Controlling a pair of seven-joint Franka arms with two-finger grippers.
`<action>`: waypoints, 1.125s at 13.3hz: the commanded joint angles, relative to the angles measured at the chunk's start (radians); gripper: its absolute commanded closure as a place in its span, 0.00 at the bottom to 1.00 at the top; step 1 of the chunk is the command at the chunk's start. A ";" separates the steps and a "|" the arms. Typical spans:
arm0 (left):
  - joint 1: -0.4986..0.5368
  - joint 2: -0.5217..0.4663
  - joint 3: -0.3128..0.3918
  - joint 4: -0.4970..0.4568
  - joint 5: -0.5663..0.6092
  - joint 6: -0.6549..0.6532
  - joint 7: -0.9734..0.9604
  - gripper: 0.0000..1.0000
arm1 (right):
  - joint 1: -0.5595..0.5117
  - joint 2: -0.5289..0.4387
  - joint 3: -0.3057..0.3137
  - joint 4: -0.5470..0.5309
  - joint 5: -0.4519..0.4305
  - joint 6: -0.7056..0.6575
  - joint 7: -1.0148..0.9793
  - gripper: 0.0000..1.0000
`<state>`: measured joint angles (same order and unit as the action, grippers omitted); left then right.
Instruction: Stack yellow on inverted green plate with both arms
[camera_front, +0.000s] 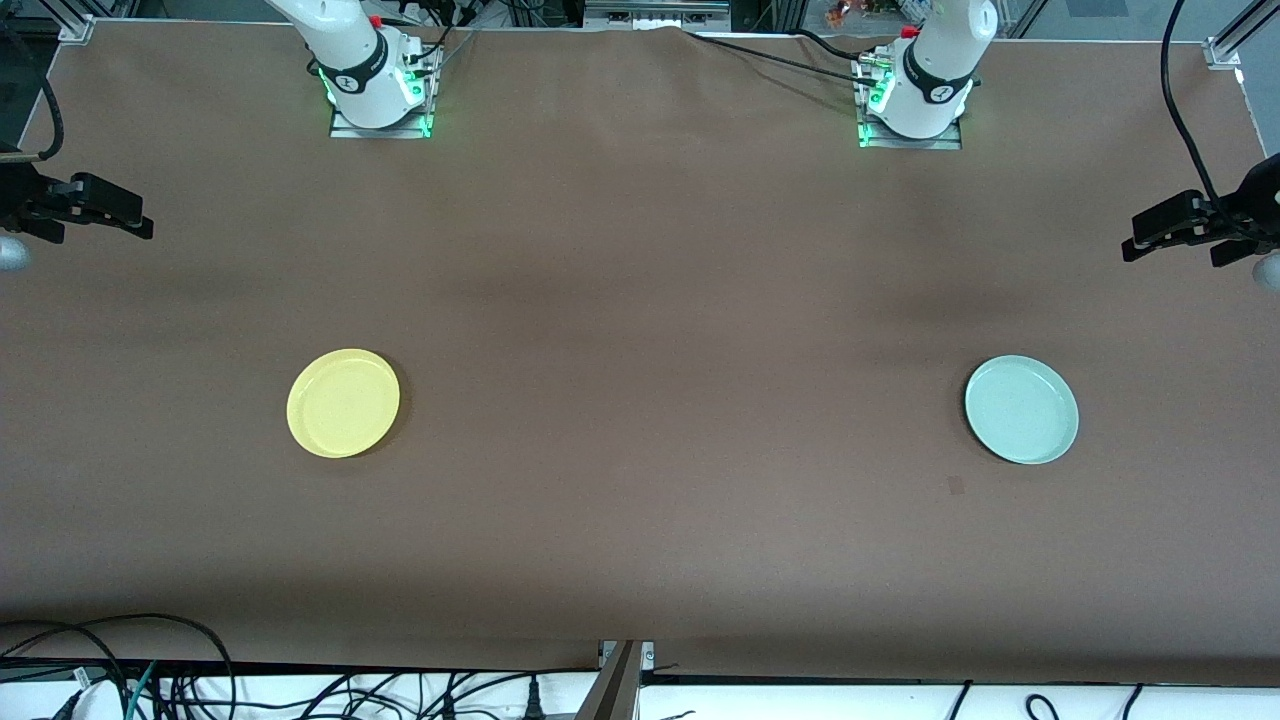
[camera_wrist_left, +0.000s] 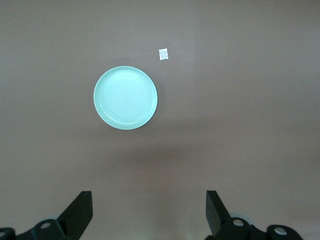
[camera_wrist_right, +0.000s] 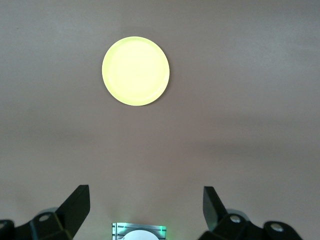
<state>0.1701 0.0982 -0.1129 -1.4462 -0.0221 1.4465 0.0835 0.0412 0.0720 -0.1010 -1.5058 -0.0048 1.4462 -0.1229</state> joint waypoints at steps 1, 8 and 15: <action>-0.001 0.005 0.001 0.023 -0.009 -0.012 -0.010 0.00 | -0.006 0.008 0.001 0.018 0.014 -0.003 0.003 0.00; 0.011 0.008 0.005 0.021 0.019 -0.014 0.002 0.00 | -0.009 0.011 -0.002 0.018 0.014 -0.003 -0.004 0.00; 0.041 0.097 0.010 -0.029 0.010 0.107 -0.004 0.00 | -0.009 0.011 -0.002 0.018 0.014 -0.003 0.003 0.00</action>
<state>0.1841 0.1924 -0.1015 -1.4537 -0.0173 1.5090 0.0815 0.0406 0.0747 -0.1049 -1.5058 -0.0048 1.4462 -0.1228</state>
